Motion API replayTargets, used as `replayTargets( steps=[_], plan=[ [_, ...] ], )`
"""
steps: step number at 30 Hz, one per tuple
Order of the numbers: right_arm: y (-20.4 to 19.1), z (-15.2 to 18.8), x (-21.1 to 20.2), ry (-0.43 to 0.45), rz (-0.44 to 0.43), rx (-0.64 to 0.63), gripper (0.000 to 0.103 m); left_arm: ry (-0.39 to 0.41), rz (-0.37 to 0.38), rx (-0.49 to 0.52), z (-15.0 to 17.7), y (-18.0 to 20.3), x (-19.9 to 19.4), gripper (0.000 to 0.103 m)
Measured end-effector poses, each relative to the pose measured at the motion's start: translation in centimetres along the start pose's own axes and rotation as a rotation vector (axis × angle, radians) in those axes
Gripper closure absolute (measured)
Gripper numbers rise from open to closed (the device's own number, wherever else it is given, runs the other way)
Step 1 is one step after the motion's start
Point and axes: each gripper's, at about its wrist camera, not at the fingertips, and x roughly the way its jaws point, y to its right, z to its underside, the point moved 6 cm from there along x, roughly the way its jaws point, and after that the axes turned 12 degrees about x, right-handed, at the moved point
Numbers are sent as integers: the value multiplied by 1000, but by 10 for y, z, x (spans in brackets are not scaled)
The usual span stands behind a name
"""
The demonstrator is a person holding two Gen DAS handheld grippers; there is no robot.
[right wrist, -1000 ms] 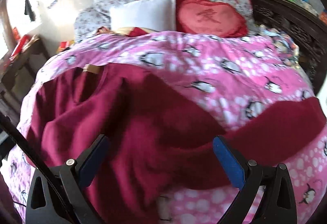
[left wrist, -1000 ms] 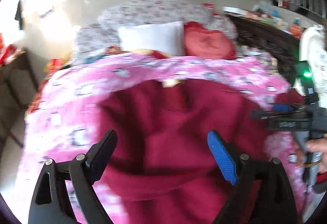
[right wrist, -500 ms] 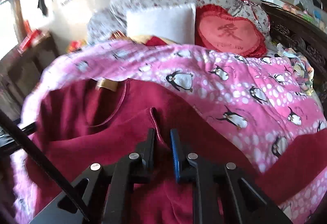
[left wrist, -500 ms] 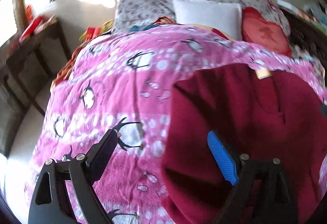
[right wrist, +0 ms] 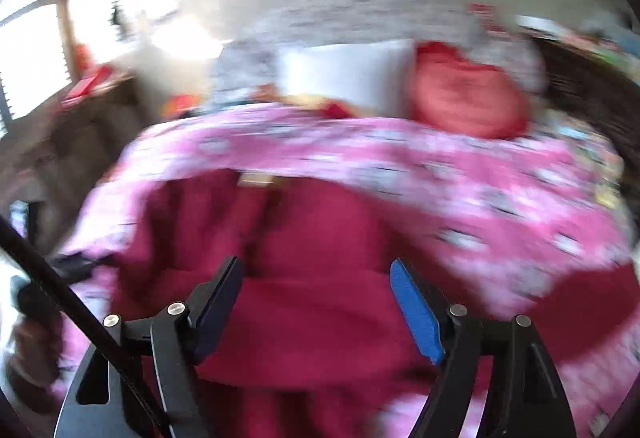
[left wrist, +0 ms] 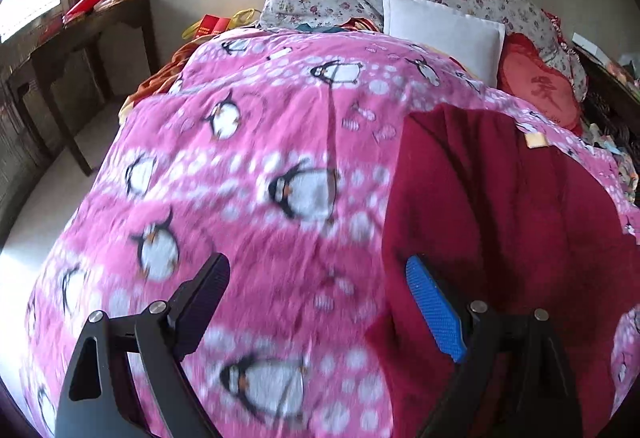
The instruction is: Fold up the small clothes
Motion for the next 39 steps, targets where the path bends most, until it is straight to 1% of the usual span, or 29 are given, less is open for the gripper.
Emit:
replayTargets(
  steps=[1, 2, 3, 4, 5, 7, 8, 10, 11, 12, 13, 15, 16, 17, 19, 22, 24, 26, 27, 28, 29, 30, 31, 32, 33, 34, 35, 36, 39],
  plan=[
    [-30, 0, 15, -35, -86, -31, 23, 2, 10, -1, 4, 2, -2, 14],
    [-52, 1, 27, -56, -136, -63, 29, 2, 23, 2, 9, 5, -4, 14],
    [-77, 3, 45, -82, -170, -110, 40, 0, 30, 6, 15, 9, -5, 14],
    [-102, 8, 65, -116, -181, -158, 44, -1, 31, 9, 18, 10, -5, 14],
    [-121, 15, 86, -160, -200, -185, 46, -5, 28, 16, 22, 12, -5, 14],
    [-144, 25, 118, -227, -224, -199, 46, -4, 29, 26, 27, 12, -5, 14],
    [-150, 27, 132, -242, -215, -201, 46, 1, 33, 20, 29, 11, -5, 14],
    [-159, 30, 156, -260, -227, -206, 46, 3, 42, 2, 30, 7, -4, 14],
    [-163, 34, 165, -278, -229, -230, 54, 2, 48, -10, 31, 3, -4, 14],
    [-169, 39, 171, -294, -215, -265, 83, 1, 50, -16, 31, 1, -2, 14],
    [-172, 42, 172, -302, -199, -300, 95, -1, 50, -22, 32, -2, -2, 14],
    [-182, 40, 163, -266, -185, -361, 96, -2, 37, -41, 34, -9, -1, 14],
    [-190, 34, 153, -227, -193, -393, 96, 9, 34, -53, 33, -12, -2, 14],
    [-196, 29, 146, -195, -196, -406, 100, 17, 34, -64, 33, -15, -3, 14],
    [-212, 14, 133, -107, -207, -432, 100, 32, 40, -84, 32, -19, -6, 14],
    [-235, 1, 141, -60, -200, -441, 100, 54, 15, -76, 31, -20, -9, 14],
    [-245, 3, 157, -85, -201, -428, 100, 53, -9, -54, 31, -18, -7, 14],
    [-253, 11, 173, -107, -207, -414, 99, 40, -9, -47, 32, -17, -2, 14],
    [-254, 15, 179, -113, -227, -421, 98, 31, -9, -47, 33, -17, 2, 14],
    [-253, 19, 183, -126, -228, -429, 94, 26, -11, -48, 34, -17, 3, 14],
    [-247, 20, 184, -140, -214, -424, 81, 21, -23, -49, 36, -19, 4, 14],
    [-239, 19, 178, -158, -218, -404, 75, 24, -30, -51, 36, -21, 3, 14],
    [-228, 16, 167, -167, -237, -381, 75, 29, -29, -56, 36, -23, 2, 14],
    [-213, 13, 150, -156, -241, -374, 73, 41, -23, -65, 34, -25, -2, 14],
    [-199, 9, 137, -137, -227, -380, 63, 59, -18, -71, 32, -26, -8, 14],
    [-178, 6, 119, -113, -191, -385, 53, 75, -16, -69, 31, -25, -13, 14],
    [-157, 2, 105, -94, -144, -382, 34, 86, -17, -59, 29, -23, -17, 14],
    [-124, -3, 86, -68, -82, -364, 25, 89, -16, -44, 27, -20, -20, 14],
    [-44, -15, 48, -35, 59, -291, 25, 95, -9, 7, 20, -4, -27, 14]
  ],
)
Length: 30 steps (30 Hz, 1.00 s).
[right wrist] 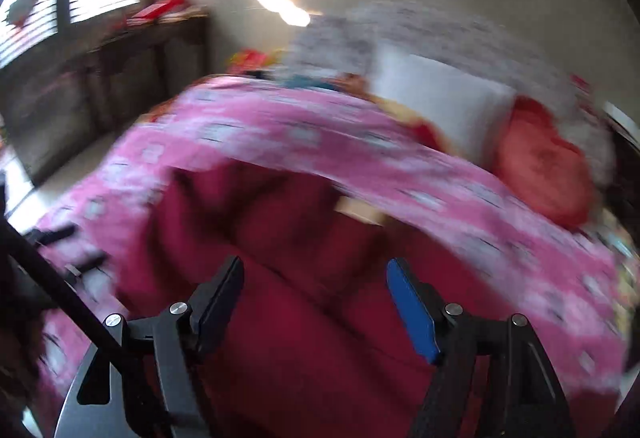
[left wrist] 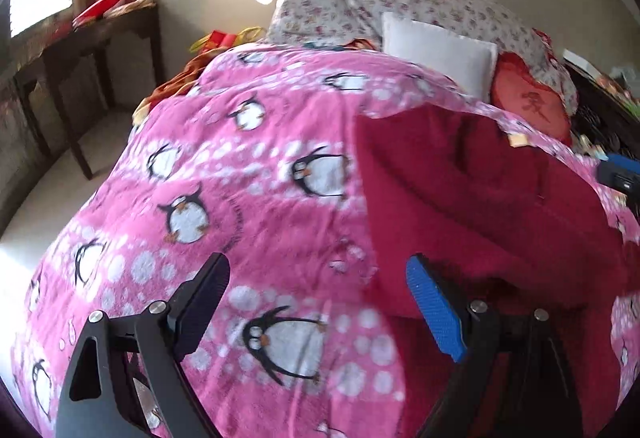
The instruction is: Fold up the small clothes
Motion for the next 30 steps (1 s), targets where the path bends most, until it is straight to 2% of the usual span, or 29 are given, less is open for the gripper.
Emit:
replayTargets(
  steps=[2, 4, 6, 8, 9, 10, 11, 13, 15, 17, 18, 21, 22, 24, 26, 28, 30],
  plan=[
    [50, 12, -13, 8, 67, 80, 24, 8, -4, 40, -5, 13, -4, 14],
    [82, 26, -12, -35, 84, 153, 24, -3, 2, 88, -6, 27, -4, 13],
    [97, 41, -4, -81, 82, 198, 24, -24, -4, 133, -4, 41, 3, 13],
    [95, 53, 6, -107, 35, 208, 27, -48, -27, 156, 1, 48, 13, 13],
    [86, 60, 14, -131, 16, 175, 59, -59, -30, 158, 4, 49, 15, 13],
    [79, 64, 19, -144, 50, 123, 83, -79, -31, 156, 7, 50, 21, 13],
    [75, 63, 20, -121, 123, 60, 91, -90, -30, 152, 9, 49, 24, 13],
    [74, 56, 8, -76, 104, 70, 91, -109, -32, 147, 11, 48, 27, 13],
    [85, 41, -12, 17, 101, 125, 97, -116, -20, 142, 14, 48, 30, 13],
    [102, 31, -24, 86, 146, 174, 97, -135, -2, 137, 19, 51, 36, 13],
    [107, 30, -20, 80, 161, 188, 97, -148, 4, 135, 22, 52, 41, 13],
    [113, 39, 15, 7, 205, 183, 95, -152, -6, 136, 26, 54, 46, 13],
    [116, 46, 27, -27, 215, 188, 92, -155, -4, 133, 26, 53, 43, 13],
    [125, 51, 19, -10, 200, 259, 76, -144, -10, 130, 21, 50, 32, 13],
    [132, 50, -3, 25, 162, 326, 64, -99, -42, 131, 13, 45, 17, 13],
    [129, 54, -29, 63, 121, 352, 63, -58, -57, 122, 2, 43, 6, 13],
    [108, 61, -36, 36, 60, 307, 63, -60, -62, 109, -7, 45, 9, 13]
  ],
)
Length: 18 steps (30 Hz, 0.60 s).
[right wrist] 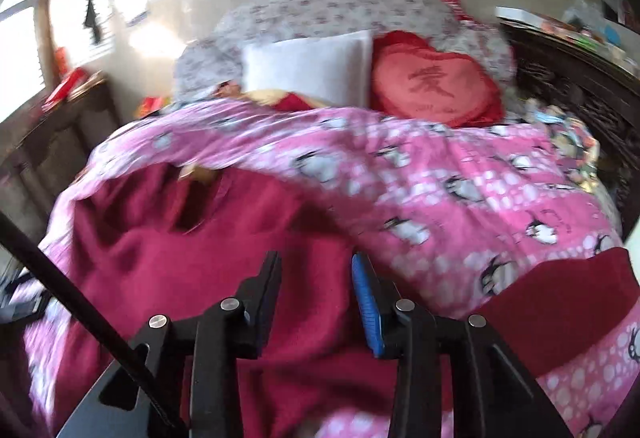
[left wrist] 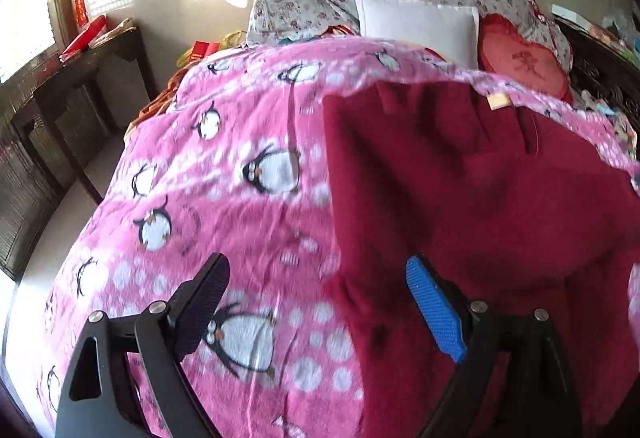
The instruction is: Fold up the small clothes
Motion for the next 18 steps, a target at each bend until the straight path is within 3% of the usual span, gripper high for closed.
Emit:
replayTargets(
  steps=[2, 5, 8, 10, 11, 12, 16, 18],
  plan=[
    [-18, 19, 6, -66, -35, -68, 65, -31, 21, 3, -4, 7, 16, 13],
    [-14, 41, 33, -107, 75, -113, 72, -131, 7, 27, 6, 20, 52, 13],
    [-8, 45, 25, -115, 43, -72, 72, -121, 18, 2, 11, 19, 45, 13],
    [-8, 46, -5, -128, -36, -37, 59, -110, 51, -9, 15, 16, 24, 13],
    [-8, 48, -20, -131, -70, -26, 41, -95, 61, -6, 18, 15, 11, 13],
    [-6, 53, -35, -135, -86, -21, 31, -84, 70, 0, 21, 13, 1, 13],
    [13, 89, -90, -197, -142, -1, 31, -69, 152, 23, 46, 13, -46, 13],
    [34, 98, -110, -169, -80, 1, 30, -87, 194, 16, 55, 15, -57, 13]
  ],
)
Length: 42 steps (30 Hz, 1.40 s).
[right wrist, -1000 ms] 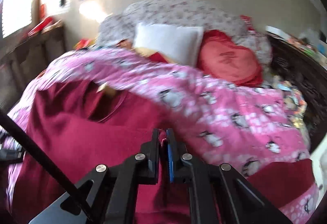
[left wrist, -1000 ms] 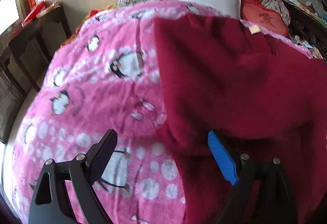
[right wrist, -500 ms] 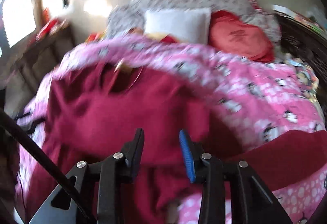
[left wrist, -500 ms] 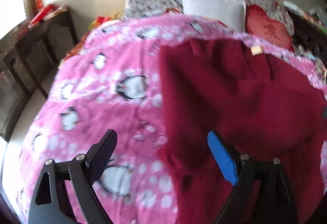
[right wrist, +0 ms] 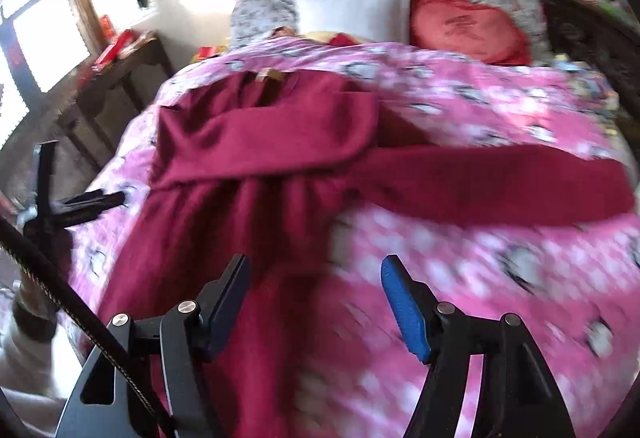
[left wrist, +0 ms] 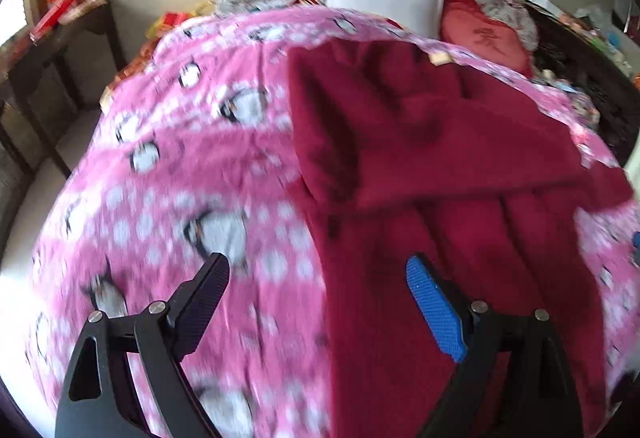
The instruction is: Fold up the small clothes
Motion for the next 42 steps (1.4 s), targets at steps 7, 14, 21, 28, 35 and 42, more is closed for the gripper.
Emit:
replayTargets(
  steps=[7, 14, 21, 28, 35, 42],
  plan=[
    [102, -10, -22, 114, 160, 233, 23, 39, 7, 31, 4, 31, -23, 13],
    [211, -42, -5, 172, 184, 554, 19, 13, 48, 57, -10, 64, -3, 13],
    [276, -67, 23, 229, 126, 824, 16, -13, 51, 82, -16, 79, 17, 13],
    [265, -107, 29, 318, 88, 748, 96, -12, 52, 48, -16, 69, 19, 13],
    [146, -162, -96, 558, 15, 414, 96, 50, -12, 19, -22, 27, -1, 13],
    [-78, -184, -81, 472, -152, -44, 96, 100, -37, -125, -21, -30, -18, 13]
  ],
)
